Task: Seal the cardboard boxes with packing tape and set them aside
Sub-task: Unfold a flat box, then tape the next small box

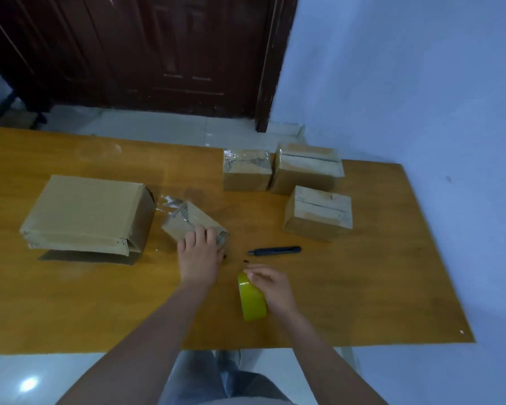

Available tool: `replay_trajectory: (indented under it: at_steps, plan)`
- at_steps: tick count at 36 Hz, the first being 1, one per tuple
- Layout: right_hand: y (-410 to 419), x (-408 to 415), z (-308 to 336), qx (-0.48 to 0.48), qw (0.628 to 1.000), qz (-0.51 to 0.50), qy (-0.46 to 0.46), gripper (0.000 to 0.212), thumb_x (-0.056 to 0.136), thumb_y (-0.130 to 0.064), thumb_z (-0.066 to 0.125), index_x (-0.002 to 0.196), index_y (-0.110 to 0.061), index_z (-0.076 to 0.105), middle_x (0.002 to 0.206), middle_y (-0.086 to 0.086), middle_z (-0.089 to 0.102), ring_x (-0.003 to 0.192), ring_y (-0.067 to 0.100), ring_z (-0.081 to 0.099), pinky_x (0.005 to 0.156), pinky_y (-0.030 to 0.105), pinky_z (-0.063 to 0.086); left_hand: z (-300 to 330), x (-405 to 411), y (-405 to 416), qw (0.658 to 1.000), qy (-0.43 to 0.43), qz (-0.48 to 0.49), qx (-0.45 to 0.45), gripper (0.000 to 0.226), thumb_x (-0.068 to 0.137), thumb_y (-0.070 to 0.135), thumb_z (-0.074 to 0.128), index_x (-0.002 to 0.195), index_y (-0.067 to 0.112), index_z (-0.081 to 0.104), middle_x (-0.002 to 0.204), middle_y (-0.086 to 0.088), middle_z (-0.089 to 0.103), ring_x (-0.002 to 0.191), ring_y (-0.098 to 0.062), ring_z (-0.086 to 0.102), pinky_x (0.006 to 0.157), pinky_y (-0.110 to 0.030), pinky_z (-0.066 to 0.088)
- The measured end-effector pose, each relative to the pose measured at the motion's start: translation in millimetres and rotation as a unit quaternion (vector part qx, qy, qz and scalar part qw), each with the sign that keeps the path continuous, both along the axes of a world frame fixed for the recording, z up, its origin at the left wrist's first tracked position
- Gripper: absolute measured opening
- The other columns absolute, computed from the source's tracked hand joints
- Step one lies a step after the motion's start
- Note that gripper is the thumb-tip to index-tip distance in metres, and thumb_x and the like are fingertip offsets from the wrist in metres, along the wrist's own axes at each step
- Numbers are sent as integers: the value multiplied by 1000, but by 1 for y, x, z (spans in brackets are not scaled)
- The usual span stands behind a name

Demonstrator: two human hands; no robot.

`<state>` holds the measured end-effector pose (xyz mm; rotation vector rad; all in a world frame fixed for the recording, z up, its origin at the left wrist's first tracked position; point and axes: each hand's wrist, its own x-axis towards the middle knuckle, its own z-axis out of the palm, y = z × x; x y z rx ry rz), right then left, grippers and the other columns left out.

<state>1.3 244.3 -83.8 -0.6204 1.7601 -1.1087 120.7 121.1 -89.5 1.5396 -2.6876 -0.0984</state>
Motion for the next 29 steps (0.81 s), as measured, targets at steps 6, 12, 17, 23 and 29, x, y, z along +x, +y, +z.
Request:
replay_trajectory:
  at_steps: [6,12,17,23,29]
  plan:
    - [-20,-20,25,-32,999,-39,12,13,88,-13,65,85,-22,73,102,-6,67,101,11,60,81,18,43,34,-24,-2,995,-59,55,52,59,90,53,54,127,8,45,125,-10,50,118,-28,49,94,-37,40]
    - [-46,-35,64,-61,998,-14,6,10,86,-8,65,86,-13,74,95,-1,70,89,10,63,73,14,48,56,-16,-25,994,9,-21,104,58,96,58,32,127,12,52,128,-7,44,124,-26,41,101,-40,34]
    - [-63,-36,102,-77,997,0,5,10,86,-13,65,90,-12,74,91,-2,73,83,4,66,74,17,51,79,1,-44,952,223,-99,183,83,84,77,27,127,12,54,120,-3,53,115,-21,47,95,-35,40]
    - [-80,-27,136,-87,994,16,63,15,87,-9,63,85,-19,74,84,-7,71,81,1,65,78,16,49,127,-11,-45,880,366,-183,242,33,86,52,59,93,20,65,89,9,57,85,-1,52,70,-15,41]
    - [-95,-16,152,-63,981,-7,185,14,87,-13,63,92,-10,75,91,5,72,90,16,64,83,31,48,138,-15,-58,870,402,-113,262,15,84,19,72,75,7,69,71,-4,67,68,-21,56,59,-26,40]
